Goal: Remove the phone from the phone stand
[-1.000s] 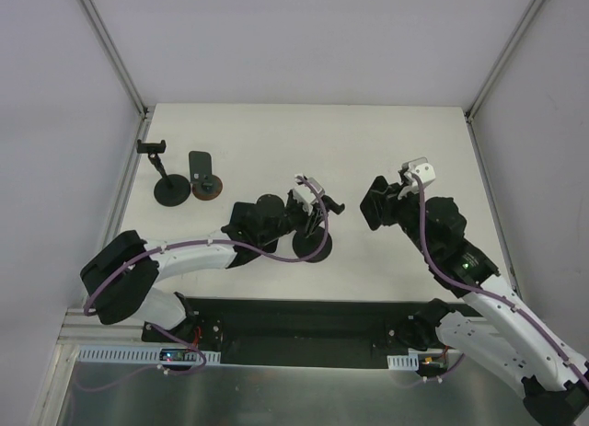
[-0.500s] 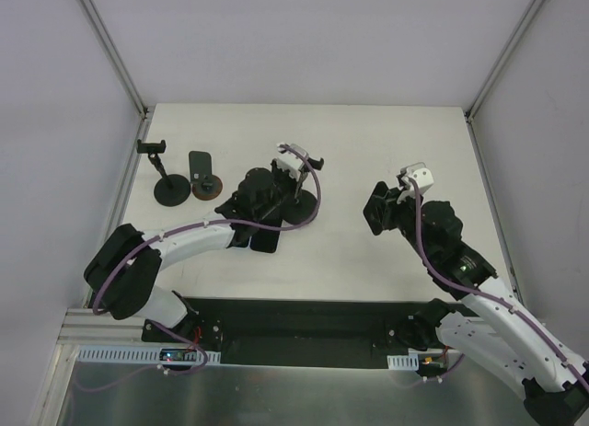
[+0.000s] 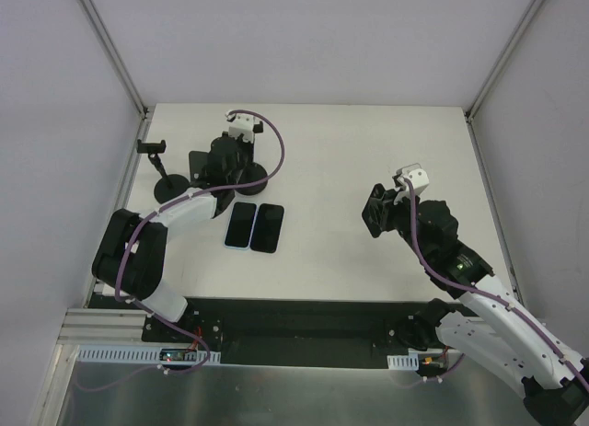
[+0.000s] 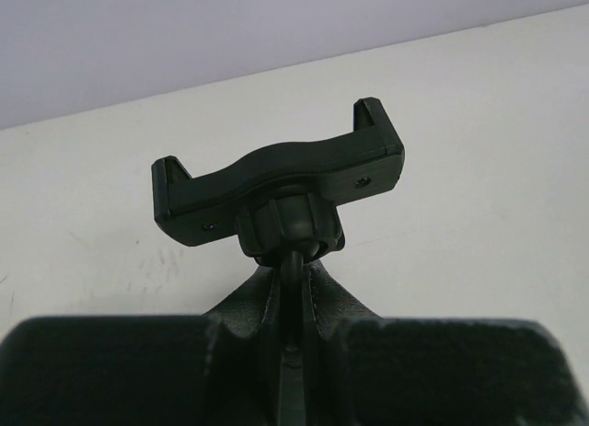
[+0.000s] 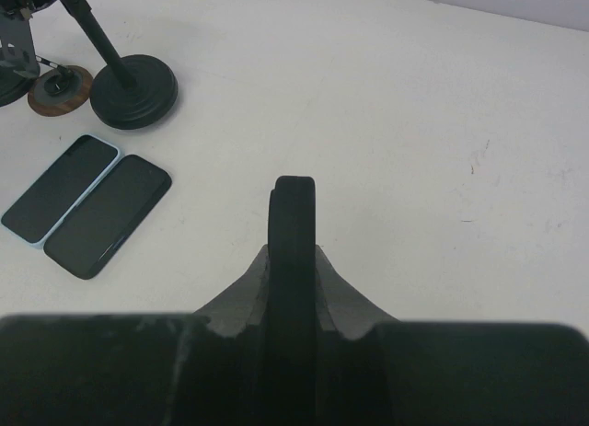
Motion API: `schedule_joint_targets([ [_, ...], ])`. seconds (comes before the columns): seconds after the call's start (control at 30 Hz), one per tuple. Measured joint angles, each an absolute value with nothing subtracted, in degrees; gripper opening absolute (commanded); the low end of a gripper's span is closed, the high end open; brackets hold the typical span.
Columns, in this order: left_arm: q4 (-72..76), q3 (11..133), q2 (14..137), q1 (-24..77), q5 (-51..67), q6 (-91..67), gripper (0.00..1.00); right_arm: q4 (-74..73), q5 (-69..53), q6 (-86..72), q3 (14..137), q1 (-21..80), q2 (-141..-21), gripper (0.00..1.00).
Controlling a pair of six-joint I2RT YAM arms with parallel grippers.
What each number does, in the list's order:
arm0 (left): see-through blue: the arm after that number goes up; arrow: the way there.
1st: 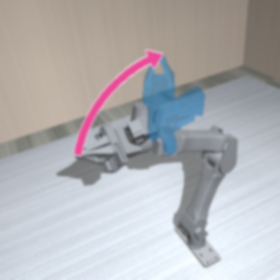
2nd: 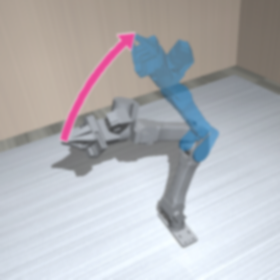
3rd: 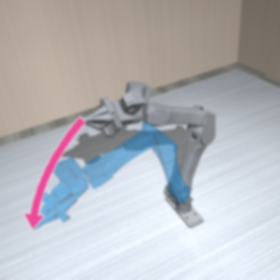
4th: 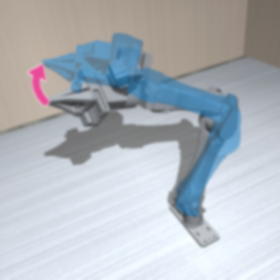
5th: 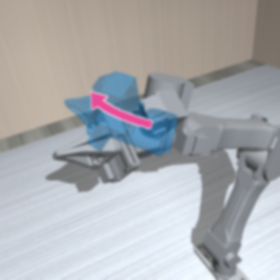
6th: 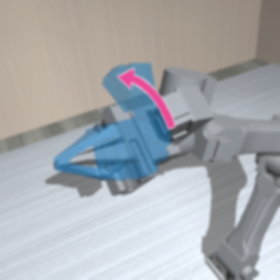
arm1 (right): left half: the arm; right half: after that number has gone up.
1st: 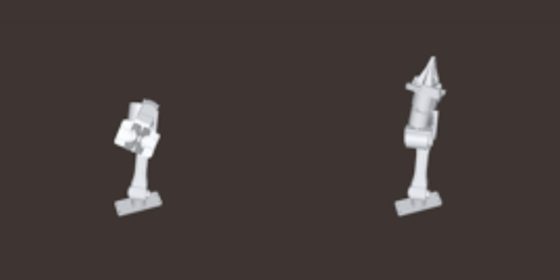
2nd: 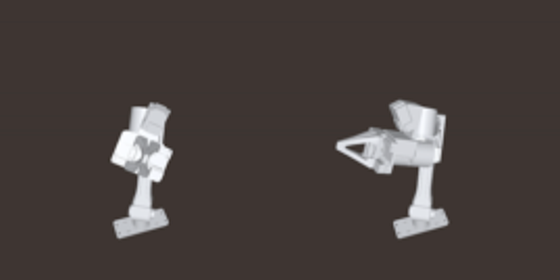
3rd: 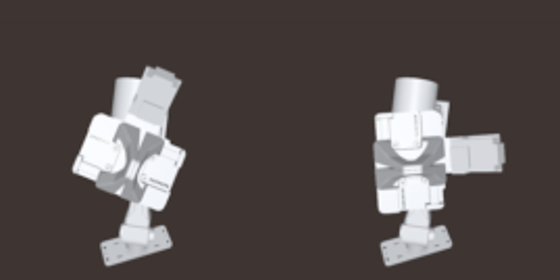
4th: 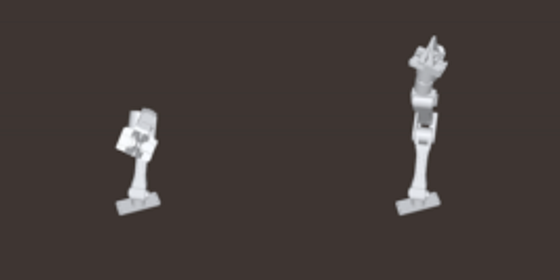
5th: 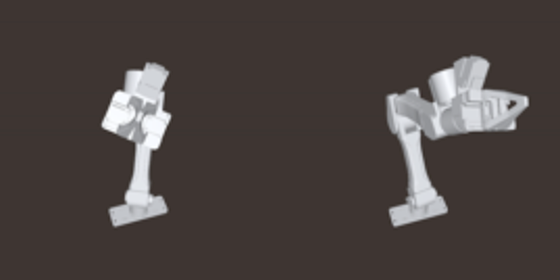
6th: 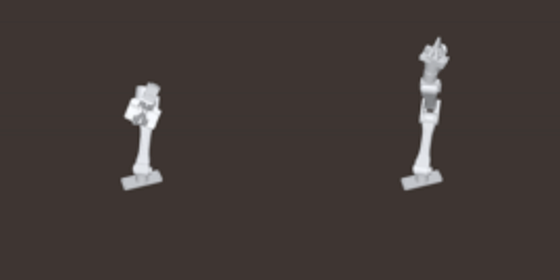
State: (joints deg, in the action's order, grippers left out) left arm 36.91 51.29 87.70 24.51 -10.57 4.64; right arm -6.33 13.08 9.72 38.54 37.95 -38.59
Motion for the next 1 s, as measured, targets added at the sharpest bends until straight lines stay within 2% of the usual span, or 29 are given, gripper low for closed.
schedule_joint_targets([
  [0.3,34.9,53.7,93.0,18.2,-10.3,1.9,0.02,-6.3,12.4,9.7,38.5,38.0,-39.5,0.01],
  [0.33,34.6,54.0,93.1,17.9,-10.1,1.8,0.06,-6.3,12.3,9.7,38.5,38.0,-39.5,0.01],
  [0.37,34.4,54.2,93.3,17.8,-9.7,1.7,0.17,-6.3,12.1,9.7,38.5,38.0,-39.6,0.01],
  [0.43,34.0,54.3,93.3,17.5,-9.1,1.6,0.27,-6.3,11.8,9.7,38.5,38.0,-39.8,0.01],
  [0.47,33.8,54.3,93.3,17.4,-8.8,1.5,0.36,-6.4,11.7,9.7,38.5,38.0,-39.9,0.01],
  [0.57,33.4,54.3,93.2,17.3,-7.5,1.3,0.50,-6.4,11.3,9.7,38.5,38.0,-40.2,0.01],
  [0.6,33.3,54.3,93.1,17.3,-7.3,1.3,0.59,-6.4,11.3,9.7,38.5,38.0,-40.2,0.01],
  [0.83,30.1,53.9,87.0,17.7,-5.9,1.1,0.84,-7.5,11.0,8.9,38.8,38.0,-41.9,0.01],
  [1.0,28.9,53.1,79.8,21.8,-6.3,2.2,0.93,-10.1,11.1,7.2,41.0,38.0,-45.3,0.01],
])
